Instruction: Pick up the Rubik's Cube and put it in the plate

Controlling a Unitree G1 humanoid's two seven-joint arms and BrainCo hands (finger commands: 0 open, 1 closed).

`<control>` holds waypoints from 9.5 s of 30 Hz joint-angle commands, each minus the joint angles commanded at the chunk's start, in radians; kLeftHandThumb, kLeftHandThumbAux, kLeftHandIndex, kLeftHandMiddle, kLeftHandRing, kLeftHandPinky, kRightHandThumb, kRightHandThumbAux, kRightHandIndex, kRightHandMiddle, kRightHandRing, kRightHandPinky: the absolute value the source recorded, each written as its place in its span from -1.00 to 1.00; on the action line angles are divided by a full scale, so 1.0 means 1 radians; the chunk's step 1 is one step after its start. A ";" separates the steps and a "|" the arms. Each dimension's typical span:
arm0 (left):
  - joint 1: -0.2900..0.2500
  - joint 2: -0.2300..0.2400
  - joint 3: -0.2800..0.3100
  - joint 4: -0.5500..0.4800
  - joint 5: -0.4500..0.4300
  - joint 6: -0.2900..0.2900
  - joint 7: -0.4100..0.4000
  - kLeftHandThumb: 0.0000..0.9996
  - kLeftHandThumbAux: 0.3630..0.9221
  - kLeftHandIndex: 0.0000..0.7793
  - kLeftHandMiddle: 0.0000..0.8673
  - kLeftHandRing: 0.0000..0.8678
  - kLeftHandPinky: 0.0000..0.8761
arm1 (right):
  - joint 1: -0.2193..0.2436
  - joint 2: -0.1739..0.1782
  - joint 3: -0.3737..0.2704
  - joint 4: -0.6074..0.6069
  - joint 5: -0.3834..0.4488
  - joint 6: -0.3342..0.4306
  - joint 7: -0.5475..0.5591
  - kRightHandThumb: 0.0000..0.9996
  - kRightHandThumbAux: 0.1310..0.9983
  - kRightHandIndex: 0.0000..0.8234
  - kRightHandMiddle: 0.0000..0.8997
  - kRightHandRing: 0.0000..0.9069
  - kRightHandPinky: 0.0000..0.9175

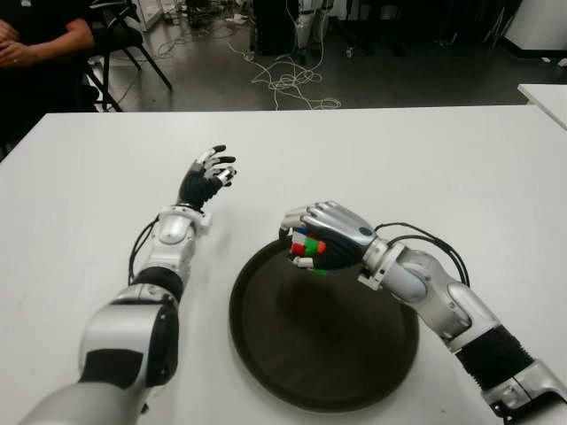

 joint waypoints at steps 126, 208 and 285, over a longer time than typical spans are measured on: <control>-0.015 0.000 -0.009 0.009 0.005 0.025 0.015 -0.44 0.26 -0.56 -0.38 -0.31 -0.23 | -0.190 -0.129 -0.198 0.257 -0.051 0.172 -0.237 -1.00 0.30 -1.00 -1.00 -1.00 -1.00; 0.011 -0.015 -0.013 -0.002 0.006 -0.014 0.018 -0.55 0.27 -0.58 -0.39 -0.34 -0.26 | -0.258 0.116 -0.532 1.003 0.499 -0.202 -0.467 -1.00 0.55 -0.44 -0.29 -0.26 -0.22; 0.012 -0.017 -0.048 -0.004 0.027 0.004 0.052 -0.67 0.42 -0.72 -0.58 -0.56 -0.49 | -0.236 0.100 -0.445 1.036 0.381 -0.202 -0.601 -1.00 0.51 -0.50 -0.35 -0.33 -0.34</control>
